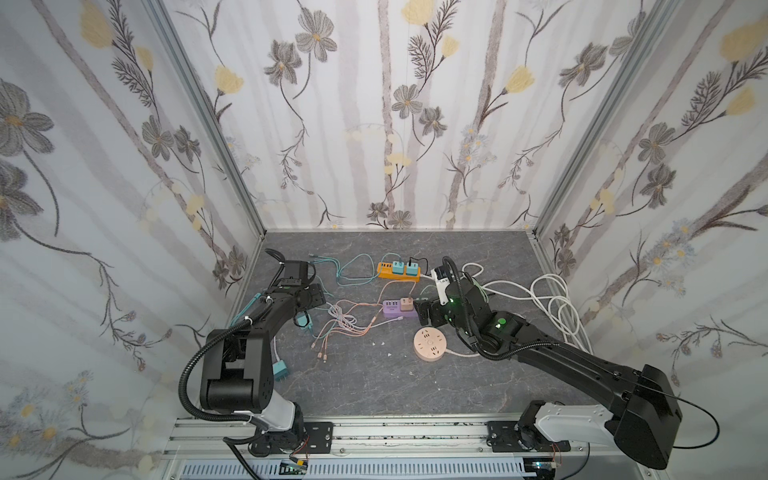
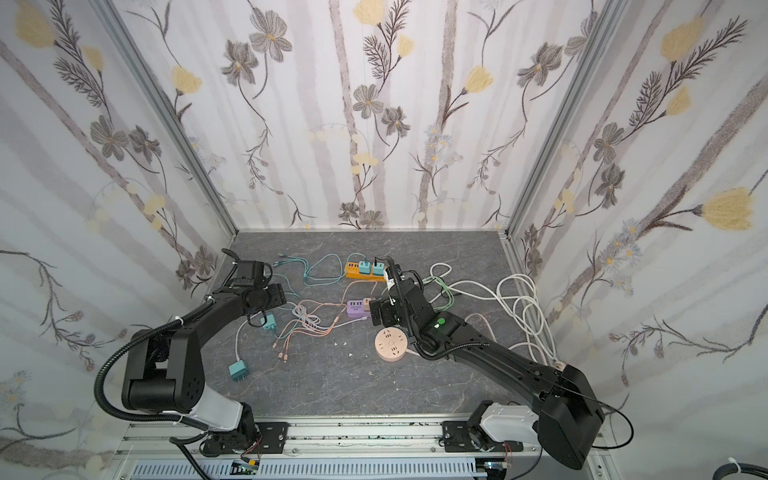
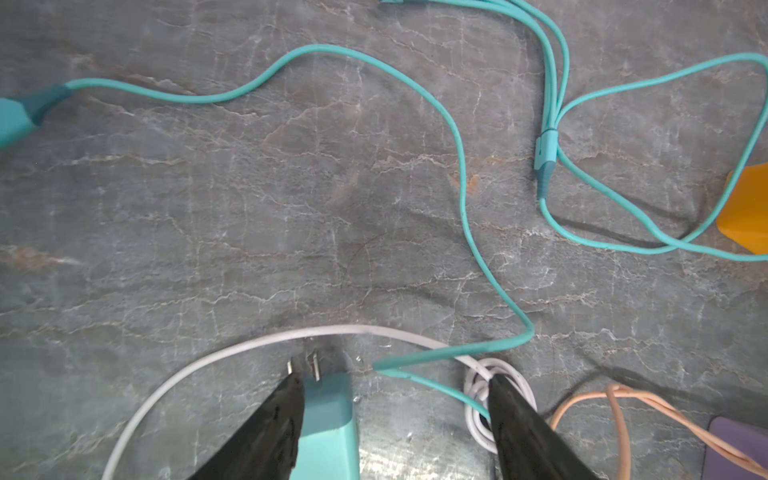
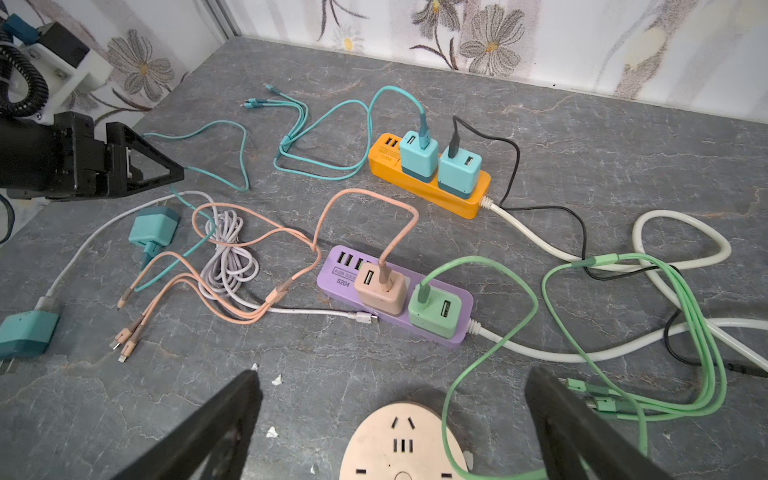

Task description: Insert the plug

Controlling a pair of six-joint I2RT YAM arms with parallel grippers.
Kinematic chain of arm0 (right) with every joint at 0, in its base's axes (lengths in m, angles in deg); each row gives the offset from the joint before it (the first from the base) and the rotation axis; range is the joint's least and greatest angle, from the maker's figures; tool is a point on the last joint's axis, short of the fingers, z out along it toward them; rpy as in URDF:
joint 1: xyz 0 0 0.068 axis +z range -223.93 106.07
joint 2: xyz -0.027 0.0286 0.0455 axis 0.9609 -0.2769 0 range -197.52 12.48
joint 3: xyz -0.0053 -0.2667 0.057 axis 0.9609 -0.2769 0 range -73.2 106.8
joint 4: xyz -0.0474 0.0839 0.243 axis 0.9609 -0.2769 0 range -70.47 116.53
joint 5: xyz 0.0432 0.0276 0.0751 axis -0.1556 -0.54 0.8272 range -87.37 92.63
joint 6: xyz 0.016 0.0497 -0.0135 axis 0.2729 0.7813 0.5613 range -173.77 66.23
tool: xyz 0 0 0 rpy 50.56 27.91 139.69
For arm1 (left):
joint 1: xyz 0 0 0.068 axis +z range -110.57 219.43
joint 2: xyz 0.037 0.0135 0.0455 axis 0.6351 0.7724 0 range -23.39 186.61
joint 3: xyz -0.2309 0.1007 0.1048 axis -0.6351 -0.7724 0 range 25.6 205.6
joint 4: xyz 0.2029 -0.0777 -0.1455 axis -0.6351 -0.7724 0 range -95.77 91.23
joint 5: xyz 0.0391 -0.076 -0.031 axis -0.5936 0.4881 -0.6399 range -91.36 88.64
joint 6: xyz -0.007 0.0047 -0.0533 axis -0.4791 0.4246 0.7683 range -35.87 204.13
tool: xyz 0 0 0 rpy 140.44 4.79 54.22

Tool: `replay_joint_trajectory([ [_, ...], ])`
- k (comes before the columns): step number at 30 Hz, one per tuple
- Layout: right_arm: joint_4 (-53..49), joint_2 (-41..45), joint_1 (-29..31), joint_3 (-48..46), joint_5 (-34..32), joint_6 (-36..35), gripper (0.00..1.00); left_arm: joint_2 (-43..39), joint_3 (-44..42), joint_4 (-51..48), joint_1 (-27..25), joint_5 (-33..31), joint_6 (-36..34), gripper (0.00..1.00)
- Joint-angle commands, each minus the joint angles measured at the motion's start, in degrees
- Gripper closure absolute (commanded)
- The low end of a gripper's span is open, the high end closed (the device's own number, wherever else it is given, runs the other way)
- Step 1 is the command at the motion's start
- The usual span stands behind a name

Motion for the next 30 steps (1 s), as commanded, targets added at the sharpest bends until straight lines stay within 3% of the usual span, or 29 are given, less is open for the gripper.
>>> replay_joint_trajectory([
  [1, -0.6, 0.0, 0.1, 0.4, -1.4, -0.5, 0.01, 1.6, 1.0, 1.2, 0.2, 1.5, -2.6, 0.29],
  [6, -0.8, -0.6, 0.5, 1.1, -1.6, -0.7, 0.01, 6.4, 4.4, 0.3, 0.3, 2.9, -5.5, 0.34],
  [7, -0.9, -0.7, 0.6, 1.2, -1.5, -0.8, 0.01, 7.5, 5.3, 0.1, 0.3, 3.6, -6.0, 0.41],
  [8, -0.9, -0.8, 0.6, 1.2, -1.5, -0.8, 0.01, 8.4, 6.3, -0.4, 0.3, 4.5, -6.4, 0.55],
  [10, 0.2, -1.5, 0.6, 1.2, 0.2, -1.3, 0.01, 9.1, 8.9, -1.9, 0.3, 6.2, -6.6, 0.94],
  [11, 1.3, -2.1, 0.7, 1.2, 2.4, -2.2, 0.01, 8.7, 10.3, -3.2, 0.3, 7.5, -6.5, 1.0],
  [14, 3.3, -6.7, 1.3, 5.9, 10.6, -4.2, 0.01, 3.1, 11.4, -2.9, 0.2, 10.0, -2.3, 1.0],
  [20, 3.0, -25.5, 7.7, 24.6, 15.1, -1.0, 0.02, -15.8, 7.1, 1.8, 0.2, 9.9, 9.6, 1.0],
  [25, 0.5, -41.9, 10.5, 43.0, 19.8, 7.4, 0.07, -19.8, 10.4, -3.4, 0.2, 10.8, 10.0, 1.0],
  [30, 3.5, -49.6, 10.1, 50.3, 16.4, 9.8, 0.09, -21.0, 15.5, -7.2, 0.3, 8.8, 9.9, 1.0],
])
